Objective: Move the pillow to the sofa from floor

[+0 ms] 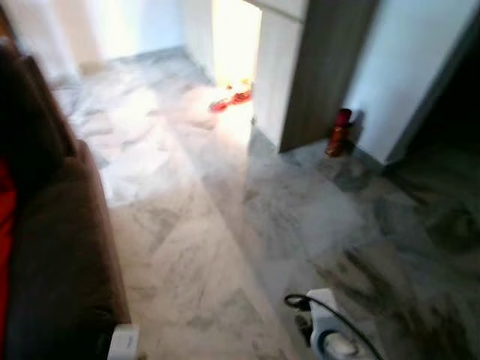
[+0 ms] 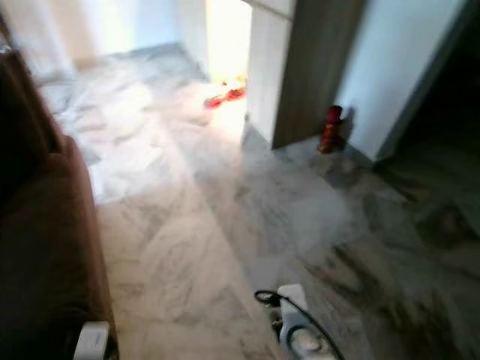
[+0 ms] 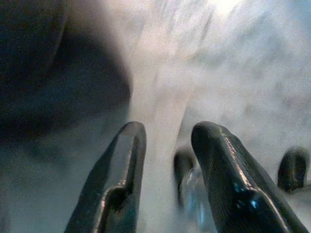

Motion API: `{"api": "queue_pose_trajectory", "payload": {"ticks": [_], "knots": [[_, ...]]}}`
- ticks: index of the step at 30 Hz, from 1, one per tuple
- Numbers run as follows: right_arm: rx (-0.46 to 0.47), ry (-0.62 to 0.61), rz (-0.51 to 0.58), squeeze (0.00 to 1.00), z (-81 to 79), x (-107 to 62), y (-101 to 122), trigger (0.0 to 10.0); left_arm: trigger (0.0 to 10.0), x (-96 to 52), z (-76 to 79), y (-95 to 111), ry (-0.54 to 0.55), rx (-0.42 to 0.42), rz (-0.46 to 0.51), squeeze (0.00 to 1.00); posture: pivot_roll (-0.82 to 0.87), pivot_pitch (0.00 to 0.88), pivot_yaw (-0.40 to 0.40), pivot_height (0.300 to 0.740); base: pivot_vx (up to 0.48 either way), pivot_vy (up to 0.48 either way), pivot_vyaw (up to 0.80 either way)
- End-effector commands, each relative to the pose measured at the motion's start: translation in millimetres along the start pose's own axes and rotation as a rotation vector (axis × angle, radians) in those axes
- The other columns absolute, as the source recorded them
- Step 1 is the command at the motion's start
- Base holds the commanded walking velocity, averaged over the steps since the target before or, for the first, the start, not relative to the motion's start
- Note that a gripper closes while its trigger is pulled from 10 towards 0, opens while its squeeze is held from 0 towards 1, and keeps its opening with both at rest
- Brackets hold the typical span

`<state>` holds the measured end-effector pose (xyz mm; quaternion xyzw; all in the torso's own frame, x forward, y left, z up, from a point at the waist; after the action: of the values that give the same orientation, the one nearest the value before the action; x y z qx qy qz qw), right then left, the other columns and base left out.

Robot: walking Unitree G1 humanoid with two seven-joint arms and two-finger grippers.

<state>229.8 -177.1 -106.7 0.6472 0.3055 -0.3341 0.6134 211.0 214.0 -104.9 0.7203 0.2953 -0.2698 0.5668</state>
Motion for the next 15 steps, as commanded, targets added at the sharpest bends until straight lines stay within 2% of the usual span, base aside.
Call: {"api": "queue_pose_trajectory", "payload": {"ticks": [1, 15], "knots": [[-0.002, 0.002, 0.015, 0.0, -3.5, 1.0, 6.9, 10.0, 10.0, -3.6, 1.2, -13.3, -0.001, -0.005, -0.036, 0.0, 0.11, 0.064, -0.03, 0.74, 0.292, 0.0, 0.0], [-0.003, 0.001, 0.018, 0.0, -2.7, 1.1, 8.2, 10.0, 10.0, -4.4, 1.8, -16.0, 0.001, -0.012, -0.045, 0.0, 0.11, 0.078, -0.035, 0.74, 0.29, 0.0, 0.0]]}}
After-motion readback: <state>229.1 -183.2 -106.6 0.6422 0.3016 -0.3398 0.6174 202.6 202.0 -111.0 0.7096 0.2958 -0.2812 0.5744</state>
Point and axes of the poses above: a point about 5 cm out from each wrist's last joint towards the gripper, its own x axis pointing out of the wrist towards the gripper, its own y axis along the axis of the wrist's last joint, z = x × y, the point moved 4 cm from there along x, pointing out of the wrist towards the gripper, and after that the axes turned 9 degrees about x, right-handed, at the moved point
